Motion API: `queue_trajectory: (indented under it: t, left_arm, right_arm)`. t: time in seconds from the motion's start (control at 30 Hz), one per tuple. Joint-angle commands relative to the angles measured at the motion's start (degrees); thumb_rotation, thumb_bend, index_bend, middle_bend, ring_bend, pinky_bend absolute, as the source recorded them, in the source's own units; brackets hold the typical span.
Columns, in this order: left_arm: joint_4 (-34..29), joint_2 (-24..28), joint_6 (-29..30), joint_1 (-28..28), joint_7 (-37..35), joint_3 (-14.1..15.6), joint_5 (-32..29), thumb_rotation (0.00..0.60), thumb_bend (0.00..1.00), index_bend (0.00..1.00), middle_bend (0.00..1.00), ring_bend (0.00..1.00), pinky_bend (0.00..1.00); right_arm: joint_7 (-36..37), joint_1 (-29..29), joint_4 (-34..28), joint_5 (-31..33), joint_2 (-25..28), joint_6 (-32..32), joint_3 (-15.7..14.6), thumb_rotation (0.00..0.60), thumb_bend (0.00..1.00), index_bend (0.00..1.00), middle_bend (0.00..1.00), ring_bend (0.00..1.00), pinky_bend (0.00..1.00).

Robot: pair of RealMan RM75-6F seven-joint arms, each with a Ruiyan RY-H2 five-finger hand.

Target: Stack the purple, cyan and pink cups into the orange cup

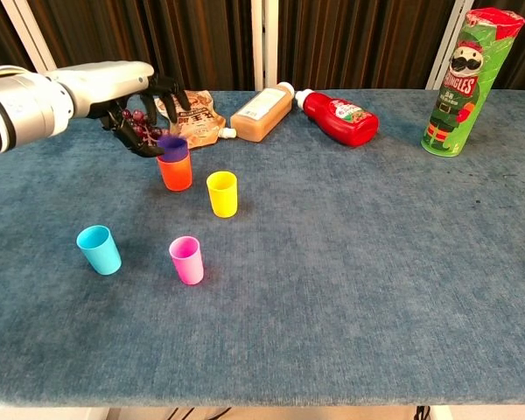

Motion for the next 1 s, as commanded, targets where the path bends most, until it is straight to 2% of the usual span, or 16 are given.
queue_trajectory:
  t: [0.03,0.1,0.3,0.5,0.6,0.73,1.0]
  left_arm:
    - [-1.2,0.6,1.5,0.4,-0.2,0.1,1.2,0.6,0.23,0.17,0.2,0.23,0.1]
    - [-2.7,1.3,2.4,0.7,0.8,0.3,1.4,0.6,0.23,0.18,0.2,0.23,0.1]
    - [-12.3,4.8,5.3,1.1,7.6,2.3,2.9,0.6,0.23,0.24,0.24,0.25,0.12]
    - [-17.2,4.2,6.8,1.8,11.8,5.5,5.0,0.6,0.23,0.24,0.26,0.27,0.11]
    - [-16.7,2.7,7.3,1.7,13.2,6.6,6.4,0.6,0.23,0.25,0.27,0.27,0.11]
    - [-12.8,-0.1,8.3,1.1,16.0,7.5,9.4,0.6,0.23,0.27,0.27,0.27,0.1]
    - [-7.1,-3.8,6.1,-0.1,16.2,7.0,9.1,0.6,0.23,0.27,0.27,0.27,0.1]
  right_arm:
    - [0.1,0.0,0.0,-0.1,0.0,0.0,0.0,0.6,0.36,0.0,0.0,0.0,0.0]
    - [0.2,0.1,0.0,-0.2,0.1,0.0,0.0,0.6,0.36,0.0,0.0,0.0,0.0]
    - [0.5,0.0,0.1,-0.4,0.1,0.3,0.1,0.6,0.36,0.0,0.0,0.0,0.0]
    - [0.7,0.1,0.2,-0.8,0.2,0.5,0.0,0.6,0.36,0.0,0.0,0.0,0.0]
    - [0.9,0.0,0.1,-1.1,0.4,0.7,-0.1,0.6,0.36,0.0,0.0,0.0,0.0]
    - [1.4,-0.2,0.5,-1.1,0.4,0.6,-0.4,0.6,0.36,0.0,0.0,0.0,0.0]
    - [2.7,-0.4,1.4,-0.7,0.3,0.3,-0.5,0.6,0.36,0.0,0.0,0.0,0.0]
